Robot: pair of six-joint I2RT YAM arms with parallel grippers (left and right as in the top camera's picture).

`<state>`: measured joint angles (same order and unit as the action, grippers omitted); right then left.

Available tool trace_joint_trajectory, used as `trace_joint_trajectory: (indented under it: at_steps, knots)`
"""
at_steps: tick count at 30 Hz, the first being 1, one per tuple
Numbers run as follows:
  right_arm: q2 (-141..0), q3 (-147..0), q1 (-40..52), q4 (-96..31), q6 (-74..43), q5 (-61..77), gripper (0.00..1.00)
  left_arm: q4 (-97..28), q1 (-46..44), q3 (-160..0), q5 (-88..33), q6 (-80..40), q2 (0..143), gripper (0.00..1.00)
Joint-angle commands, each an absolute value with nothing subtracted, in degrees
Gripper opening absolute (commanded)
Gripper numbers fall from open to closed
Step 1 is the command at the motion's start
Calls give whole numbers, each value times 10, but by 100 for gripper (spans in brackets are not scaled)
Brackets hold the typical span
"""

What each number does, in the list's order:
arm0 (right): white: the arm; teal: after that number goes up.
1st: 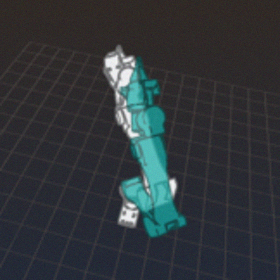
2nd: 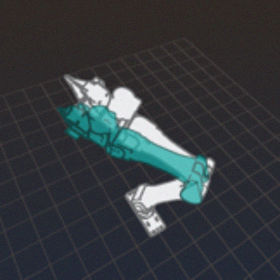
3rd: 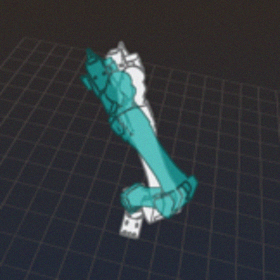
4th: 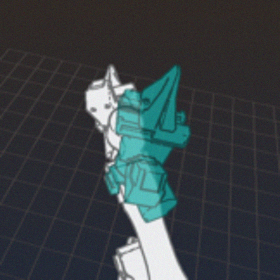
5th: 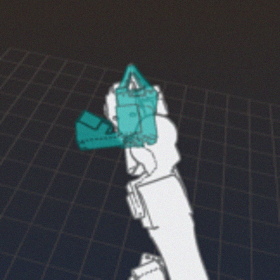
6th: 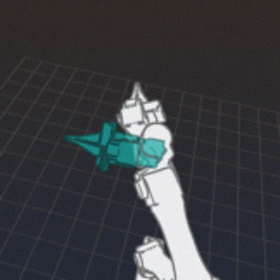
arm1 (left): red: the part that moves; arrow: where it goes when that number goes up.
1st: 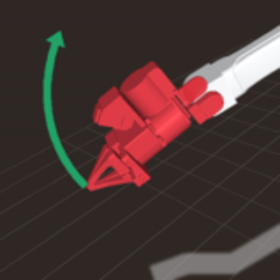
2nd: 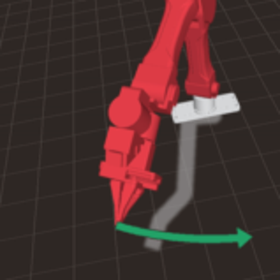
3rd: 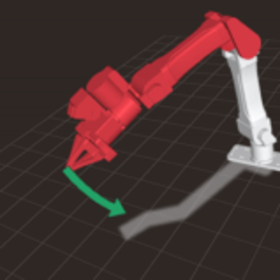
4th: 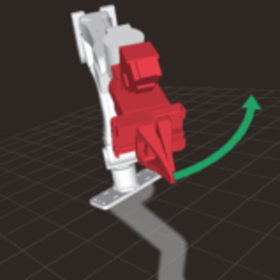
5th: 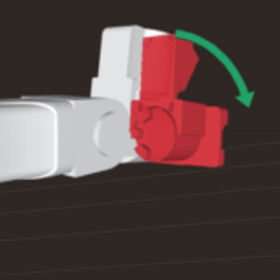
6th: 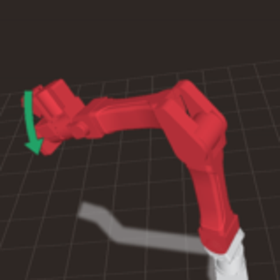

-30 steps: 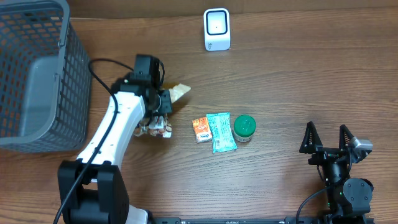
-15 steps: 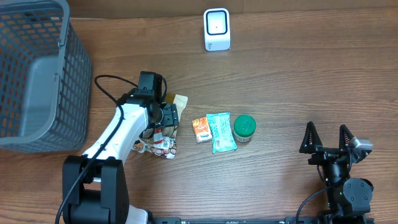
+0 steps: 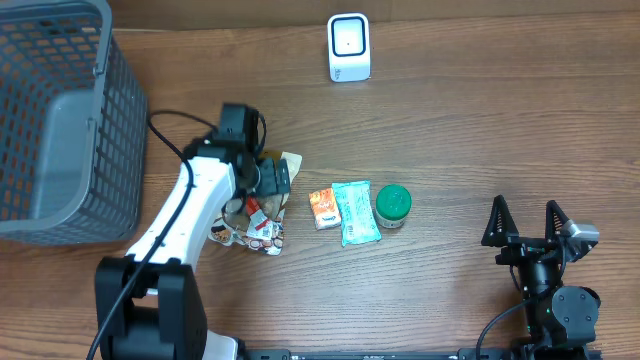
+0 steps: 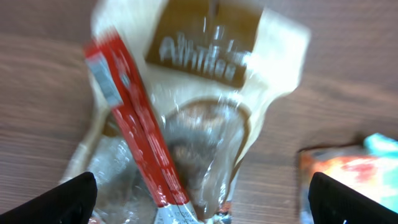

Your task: Scan the item barcode

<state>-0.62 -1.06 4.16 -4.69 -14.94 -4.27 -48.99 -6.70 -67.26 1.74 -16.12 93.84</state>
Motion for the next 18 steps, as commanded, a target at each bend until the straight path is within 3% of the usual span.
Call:
trace_joint_trajectory:
  at_steps: [1, 18]
  knots:
    - [-3, -5, 41, -44, -147, -42, 100, -513, -51, -735, 57, -152, 913, 100]
    - [-3, -5, 41, -44, -147, -42, 100, -533, 133, -750, 105, -155, 915, 100]
